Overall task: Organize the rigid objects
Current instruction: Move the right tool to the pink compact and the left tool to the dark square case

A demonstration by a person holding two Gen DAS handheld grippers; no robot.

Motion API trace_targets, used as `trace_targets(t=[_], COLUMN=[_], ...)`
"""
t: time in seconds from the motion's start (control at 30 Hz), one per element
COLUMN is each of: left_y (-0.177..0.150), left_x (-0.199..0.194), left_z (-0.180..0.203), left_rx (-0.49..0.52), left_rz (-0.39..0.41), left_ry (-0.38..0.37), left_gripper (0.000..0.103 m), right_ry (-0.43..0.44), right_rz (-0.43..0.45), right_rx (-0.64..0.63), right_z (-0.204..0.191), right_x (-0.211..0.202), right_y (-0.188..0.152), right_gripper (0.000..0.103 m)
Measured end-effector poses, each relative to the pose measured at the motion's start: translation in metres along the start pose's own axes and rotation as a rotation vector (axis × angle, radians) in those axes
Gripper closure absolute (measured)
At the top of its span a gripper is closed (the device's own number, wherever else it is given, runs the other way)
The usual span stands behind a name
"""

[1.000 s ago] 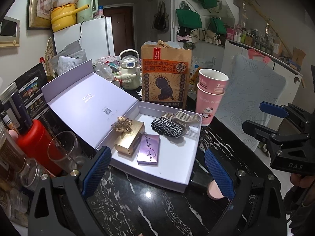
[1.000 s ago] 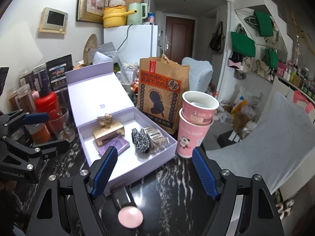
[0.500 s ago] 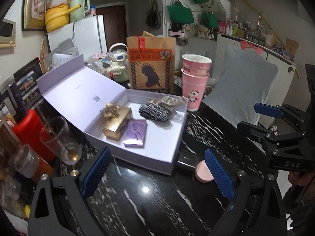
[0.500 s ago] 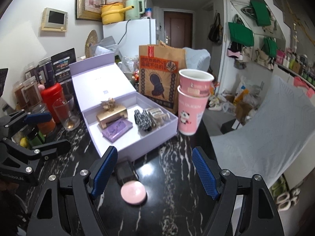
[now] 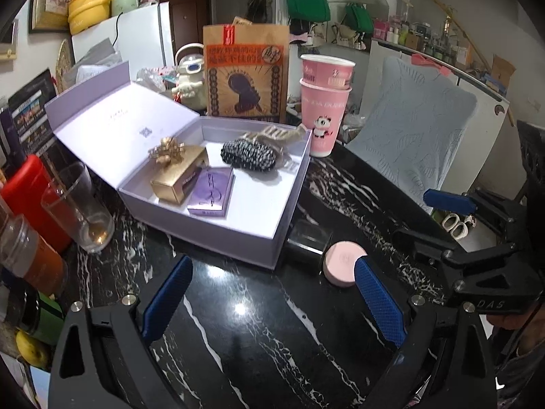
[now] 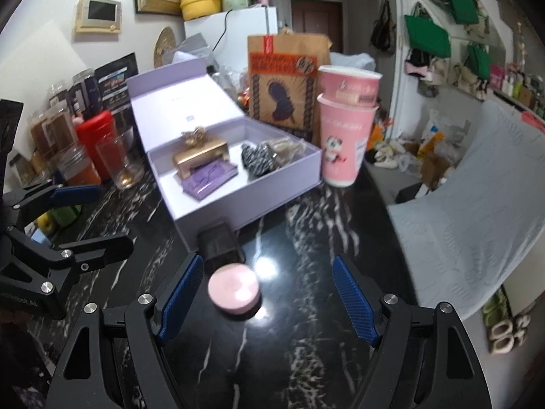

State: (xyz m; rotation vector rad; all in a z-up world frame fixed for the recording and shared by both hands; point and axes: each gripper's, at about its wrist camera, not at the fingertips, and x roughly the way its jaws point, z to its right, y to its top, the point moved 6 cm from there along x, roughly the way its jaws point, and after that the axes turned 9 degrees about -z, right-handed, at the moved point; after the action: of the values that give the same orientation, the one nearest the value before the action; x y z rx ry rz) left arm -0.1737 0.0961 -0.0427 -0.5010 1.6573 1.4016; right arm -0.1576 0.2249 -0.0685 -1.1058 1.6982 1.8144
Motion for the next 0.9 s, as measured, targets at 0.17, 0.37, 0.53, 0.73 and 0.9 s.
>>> trace_targets(t=[0.17,0.37,0.53,0.73,0.9], left_y=[-0.011,-0.017,-0.017,-0.017,-0.019], left_x=[0.009,0.021,0.026,0.025,0.025], left_z=[-0.008,-0.020,-0.035,-0.045,-0.045], left_rx=[-0.004,-0.019,-0.054,-0.068,-0.067], left_rz=[-0.023,-0.058,-0.071,-0.067,-0.067], left_ry=[0.008,0.012,0.009,0.008,0.000], left_gripper=[0.006,0.006,0.006,0.006,0.006], right_ry=[0.038,0.113,0.133,0.161,0.169], right_rz=[-0.022,-0.068,-0.098,-0.153,-0.161], right_rx=[-0.008,-0.029,-0.064,-0.059,-0.078], right_z=[-0.007,-0.021,-0.034,-0.038,-0.044], right_x=[0.018,0.050,0.072,0.090,0.092], right_y=[-0.003,0.003,0.008,0.010,0.007], right_gripper=[0.024,0.024,0.029,0.047,0.054])
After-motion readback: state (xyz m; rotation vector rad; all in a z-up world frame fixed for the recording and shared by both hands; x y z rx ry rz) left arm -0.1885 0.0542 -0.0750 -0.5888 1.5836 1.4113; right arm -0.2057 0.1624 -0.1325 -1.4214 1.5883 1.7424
